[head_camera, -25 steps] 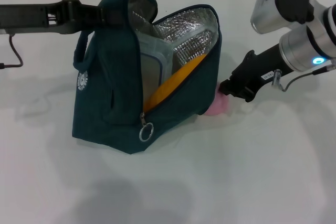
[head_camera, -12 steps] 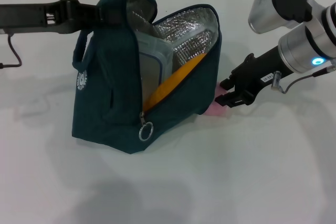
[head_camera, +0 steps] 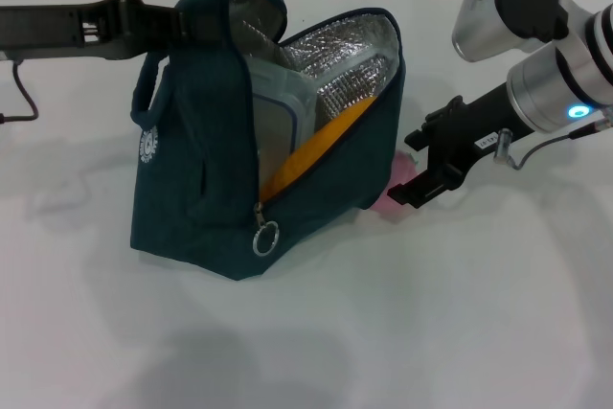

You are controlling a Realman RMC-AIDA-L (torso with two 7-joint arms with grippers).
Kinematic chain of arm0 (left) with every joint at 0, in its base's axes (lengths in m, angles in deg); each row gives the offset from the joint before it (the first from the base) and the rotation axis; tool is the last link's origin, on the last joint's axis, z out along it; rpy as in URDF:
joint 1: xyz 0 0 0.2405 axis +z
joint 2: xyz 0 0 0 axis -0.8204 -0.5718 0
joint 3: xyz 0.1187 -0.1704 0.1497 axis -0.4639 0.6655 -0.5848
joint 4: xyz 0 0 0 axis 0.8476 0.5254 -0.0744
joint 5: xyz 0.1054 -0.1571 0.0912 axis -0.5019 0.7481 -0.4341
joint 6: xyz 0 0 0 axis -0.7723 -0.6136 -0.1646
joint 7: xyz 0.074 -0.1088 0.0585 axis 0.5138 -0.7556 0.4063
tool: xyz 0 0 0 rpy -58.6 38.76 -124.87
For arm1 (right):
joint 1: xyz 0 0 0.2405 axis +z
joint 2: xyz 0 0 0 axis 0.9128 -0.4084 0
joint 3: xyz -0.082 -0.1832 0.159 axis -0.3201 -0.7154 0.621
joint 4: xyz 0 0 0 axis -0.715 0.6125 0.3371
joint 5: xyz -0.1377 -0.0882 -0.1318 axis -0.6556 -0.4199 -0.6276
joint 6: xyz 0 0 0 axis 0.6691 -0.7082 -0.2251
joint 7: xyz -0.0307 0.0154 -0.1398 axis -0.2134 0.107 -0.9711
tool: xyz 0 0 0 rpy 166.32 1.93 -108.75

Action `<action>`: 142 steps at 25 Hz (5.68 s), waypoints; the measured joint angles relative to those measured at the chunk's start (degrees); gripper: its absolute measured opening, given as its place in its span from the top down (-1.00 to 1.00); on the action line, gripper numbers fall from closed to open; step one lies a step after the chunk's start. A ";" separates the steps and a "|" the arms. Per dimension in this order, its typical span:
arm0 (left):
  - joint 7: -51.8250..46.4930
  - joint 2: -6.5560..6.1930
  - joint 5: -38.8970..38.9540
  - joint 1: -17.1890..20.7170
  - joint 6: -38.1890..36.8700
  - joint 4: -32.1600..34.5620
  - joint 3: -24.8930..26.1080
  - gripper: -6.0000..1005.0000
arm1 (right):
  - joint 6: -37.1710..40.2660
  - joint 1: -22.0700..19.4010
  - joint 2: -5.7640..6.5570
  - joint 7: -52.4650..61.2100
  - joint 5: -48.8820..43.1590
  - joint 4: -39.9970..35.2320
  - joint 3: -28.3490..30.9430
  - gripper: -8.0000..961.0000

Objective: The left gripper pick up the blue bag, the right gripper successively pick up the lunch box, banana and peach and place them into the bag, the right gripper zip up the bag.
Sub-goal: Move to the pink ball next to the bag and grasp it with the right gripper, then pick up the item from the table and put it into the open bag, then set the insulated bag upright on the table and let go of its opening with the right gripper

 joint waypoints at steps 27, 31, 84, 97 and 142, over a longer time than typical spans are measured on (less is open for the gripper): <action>0.23 0.09 0.10 0.00 0.01 0.00 -0.20 0.90 | -6.95 -0.60 -0.18 -1.78 3.07 3.11 -5.03 -0.63; 0.23 0.15 0.10 0.03 -0.08 0.00 -0.28 0.90 | -7.26 -0.29 -0.16 -2.39 3.06 4.16 -5.37 -0.56; 0.40 0.85 1.12 1.11 -0.90 -1.70 -0.33 0.89 | 9.94 -14.55 0.28 -11.39 37.16 -8.67 19.56 0.73; 0.59 0.89 1.10 0.88 -0.61 -2.20 -0.33 0.89 | 4.32 -9.70 0.00 -17.04 37.52 -0.22 8.17 0.87; 0.63 0.85 1.16 1.14 -0.61 -3.17 -0.39 0.89 | 12.73 -21.47 0.75 -4.14 48.96 22.01 26.96 -0.49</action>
